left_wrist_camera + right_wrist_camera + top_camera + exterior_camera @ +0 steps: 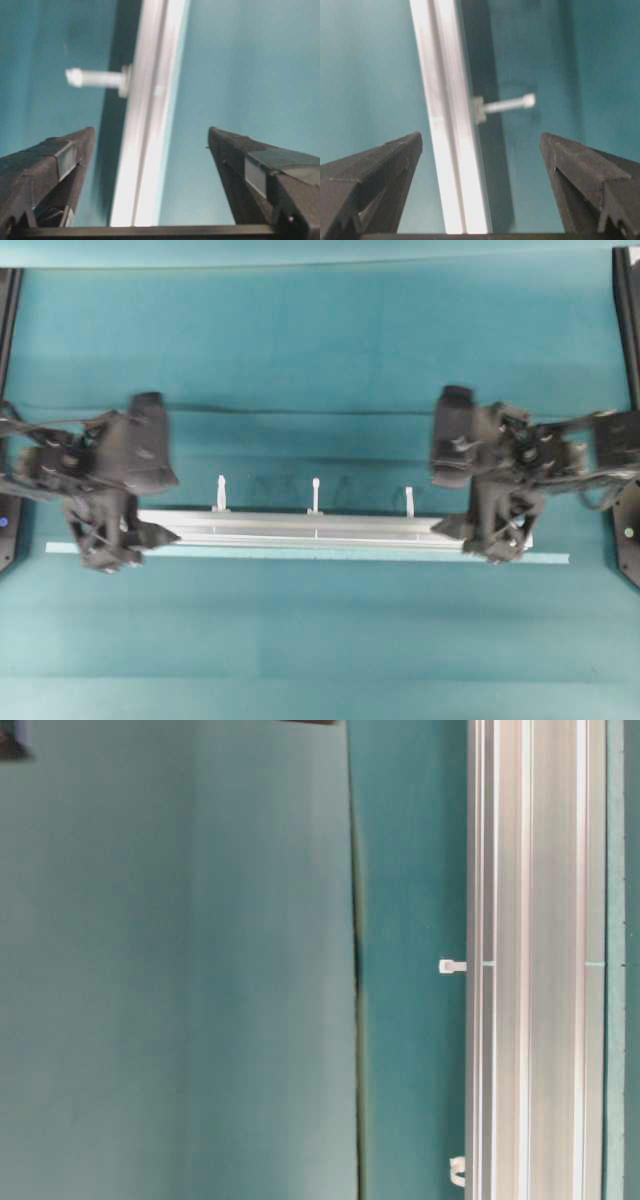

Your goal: Lift the large metal rail with both hands.

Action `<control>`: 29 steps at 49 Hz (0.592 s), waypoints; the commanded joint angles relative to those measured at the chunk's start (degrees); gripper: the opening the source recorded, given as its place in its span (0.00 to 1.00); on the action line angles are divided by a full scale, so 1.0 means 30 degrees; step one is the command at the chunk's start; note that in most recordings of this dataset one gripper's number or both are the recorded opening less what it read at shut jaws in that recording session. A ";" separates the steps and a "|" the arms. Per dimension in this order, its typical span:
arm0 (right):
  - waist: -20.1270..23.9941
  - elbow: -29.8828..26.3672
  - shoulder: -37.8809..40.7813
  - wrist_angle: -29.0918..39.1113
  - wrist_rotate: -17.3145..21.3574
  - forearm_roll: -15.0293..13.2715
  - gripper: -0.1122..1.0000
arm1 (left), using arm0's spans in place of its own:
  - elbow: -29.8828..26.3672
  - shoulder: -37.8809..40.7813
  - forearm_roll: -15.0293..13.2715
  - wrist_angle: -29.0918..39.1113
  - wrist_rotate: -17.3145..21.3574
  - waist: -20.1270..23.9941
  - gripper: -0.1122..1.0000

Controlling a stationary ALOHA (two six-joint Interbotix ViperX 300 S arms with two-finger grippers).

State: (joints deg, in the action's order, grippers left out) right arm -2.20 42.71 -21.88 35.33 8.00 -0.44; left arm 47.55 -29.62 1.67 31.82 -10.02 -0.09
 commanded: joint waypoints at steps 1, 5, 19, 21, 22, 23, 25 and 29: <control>-0.0029 -0.0146 -0.0996 -0.0146 0.0117 -0.0029 0.95 | -0.0117 -0.1406 0.0000 -0.0469 0.0029 -0.0059 0.98; -0.0029 -0.0059 -0.1816 -0.0176 0.0088 -0.0029 0.95 | -0.0029 -0.2520 0.0000 -0.0674 0.0029 -0.0059 0.98; -0.0029 0.0498 -0.4746 -0.2227 0.0029 -0.0059 0.95 | 0.0439 -0.5127 0.0000 -0.1406 -0.0029 -0.0117 0.98; -0.0029 0.0645 -0.5186 -0.2725 0.0059 -0.0059 0.95 | 0.0498 -0.5391 0.0000 -0.1436 -0.0029 -0.0146 0.98; -0.0029 0.0703 -0.5420 -0.2959 0.0059 -0.0029 0.95 | 0.0498 -0.5508 0.0000 -0.1436 -0.0029 -0.0146 0.98; -0.0029 0.0791 -0.5684 -0.3193 0.0059 -0.0059 0.95 | 0.0498 -0.5625 0.0029 -0.1465 -0.0029 -0.0146 0.98; -0.0029 0.0967 -0.6152 -0.3604 0.0059 -0.0059 0.95 | 0.0498 -0.5918 0.0000 -0.1494 -0.0029 -0.0146 0.98; -0.0029 0.1260 -0.7207 -0.4277 0.0117 -0.0029 0.95 | 0.0527 -0.6387 0.0000 -0.1699 -0.0088 -0.0146 0.98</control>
State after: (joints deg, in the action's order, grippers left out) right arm -2.29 46.32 -41.04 24.52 8.00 -0.53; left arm 49.83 -47.81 1.67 27.69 -10.11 -0.44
